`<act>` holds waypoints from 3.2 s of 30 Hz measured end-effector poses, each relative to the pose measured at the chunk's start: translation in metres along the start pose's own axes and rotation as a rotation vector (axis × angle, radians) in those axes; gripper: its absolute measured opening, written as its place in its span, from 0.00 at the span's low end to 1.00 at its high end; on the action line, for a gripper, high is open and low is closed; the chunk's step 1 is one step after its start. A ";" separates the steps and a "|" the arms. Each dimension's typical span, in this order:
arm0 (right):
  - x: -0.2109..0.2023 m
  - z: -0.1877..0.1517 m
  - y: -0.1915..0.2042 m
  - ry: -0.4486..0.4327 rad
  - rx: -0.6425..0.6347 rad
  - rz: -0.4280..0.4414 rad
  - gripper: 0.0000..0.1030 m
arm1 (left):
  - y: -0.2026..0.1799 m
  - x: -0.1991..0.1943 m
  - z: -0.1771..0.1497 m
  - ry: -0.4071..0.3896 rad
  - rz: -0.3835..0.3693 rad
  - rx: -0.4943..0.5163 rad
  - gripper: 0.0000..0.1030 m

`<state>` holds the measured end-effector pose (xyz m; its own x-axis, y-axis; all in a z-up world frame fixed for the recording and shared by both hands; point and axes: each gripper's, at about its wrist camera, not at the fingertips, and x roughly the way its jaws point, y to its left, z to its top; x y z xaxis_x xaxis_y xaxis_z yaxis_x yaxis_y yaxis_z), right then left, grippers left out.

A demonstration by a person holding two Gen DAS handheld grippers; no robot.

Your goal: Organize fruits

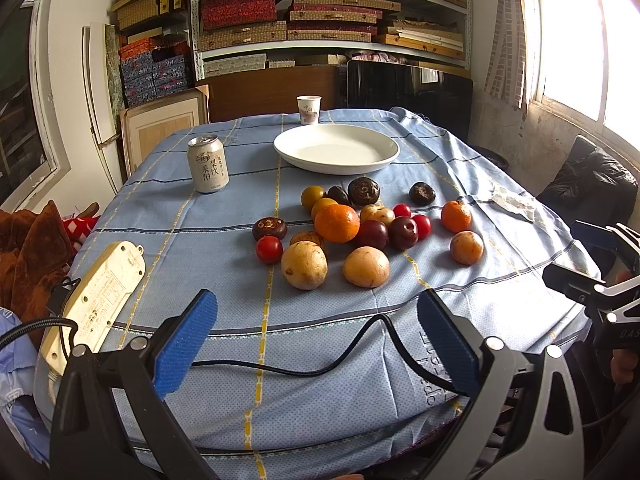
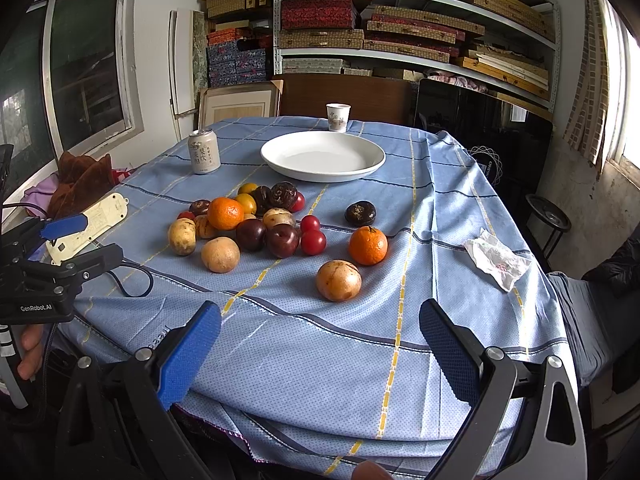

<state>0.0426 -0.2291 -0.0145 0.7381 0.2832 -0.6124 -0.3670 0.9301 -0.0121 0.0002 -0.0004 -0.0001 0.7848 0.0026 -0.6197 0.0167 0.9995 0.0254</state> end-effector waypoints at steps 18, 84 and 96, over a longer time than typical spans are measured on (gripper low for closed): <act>-0.001 0.000 0.002 0.001 0.001 0.000 0.97 | 0.000 0.000 0.000 0.001 0.000 0.001 0.95; 0.033 0.013 -0.048 0.040 0.028 0.212 0.43 | 0.031 0.143 0.019 0.236 -0.170 0.025 0.43; 0.067 0.056 -0.043 0.029 0.032 0.258 0.43 | 0.046 0.122 0.052 0.207 -0.219 0.004 0.41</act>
<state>0.1395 -0.2367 -0.0102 0.6055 0.5060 -0.6143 -0.5228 0.8349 0.1724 0.1285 0.0445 -0.0339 0.6195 -0.2070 -0.7572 0.1747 0.9768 -0.1240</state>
